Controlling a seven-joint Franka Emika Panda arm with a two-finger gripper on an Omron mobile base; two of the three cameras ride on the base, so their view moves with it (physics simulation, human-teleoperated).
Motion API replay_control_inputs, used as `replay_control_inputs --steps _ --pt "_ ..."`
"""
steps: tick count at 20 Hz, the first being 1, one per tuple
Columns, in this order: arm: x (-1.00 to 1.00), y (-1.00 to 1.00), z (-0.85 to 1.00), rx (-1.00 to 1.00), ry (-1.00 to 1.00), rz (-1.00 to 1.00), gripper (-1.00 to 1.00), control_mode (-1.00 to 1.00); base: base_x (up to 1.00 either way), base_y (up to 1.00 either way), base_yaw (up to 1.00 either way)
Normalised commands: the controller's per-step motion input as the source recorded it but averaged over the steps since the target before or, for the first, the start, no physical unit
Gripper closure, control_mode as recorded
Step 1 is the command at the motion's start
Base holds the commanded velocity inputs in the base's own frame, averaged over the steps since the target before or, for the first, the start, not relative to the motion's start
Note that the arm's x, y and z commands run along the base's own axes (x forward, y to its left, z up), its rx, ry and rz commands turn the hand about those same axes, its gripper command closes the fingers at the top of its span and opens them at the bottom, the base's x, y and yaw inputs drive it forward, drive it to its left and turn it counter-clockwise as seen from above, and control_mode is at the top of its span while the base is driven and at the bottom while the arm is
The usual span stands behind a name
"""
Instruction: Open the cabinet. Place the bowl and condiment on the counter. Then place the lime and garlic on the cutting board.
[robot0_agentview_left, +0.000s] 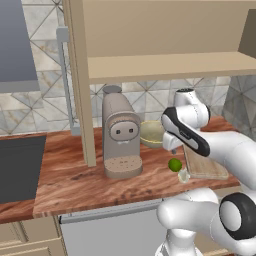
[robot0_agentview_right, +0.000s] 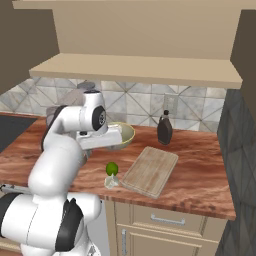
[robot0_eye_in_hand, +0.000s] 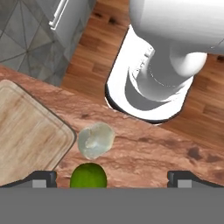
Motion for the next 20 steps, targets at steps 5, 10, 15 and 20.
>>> replay_control_inputs --steps 5,10,15,20 --pt "0.09 -0.05 -0.18 0.0 0.0 0.04 -1.0 -1.0 0.0 0.0 0.0" --pt "0.14 -0.03 -0.22 0.0 0.0 0.03 -1.0 -1.0 0.0 0.0 0.0" --pt "0.08 0.0 -0.21 0.0 0.01 0.0 -1.0 -1.0 0.0 0.0 0.0" --pt "0.08 -0.02 -0.13 0.0 0.0 0.0 -1.0 -1.0 0.0 0.0 0.0"
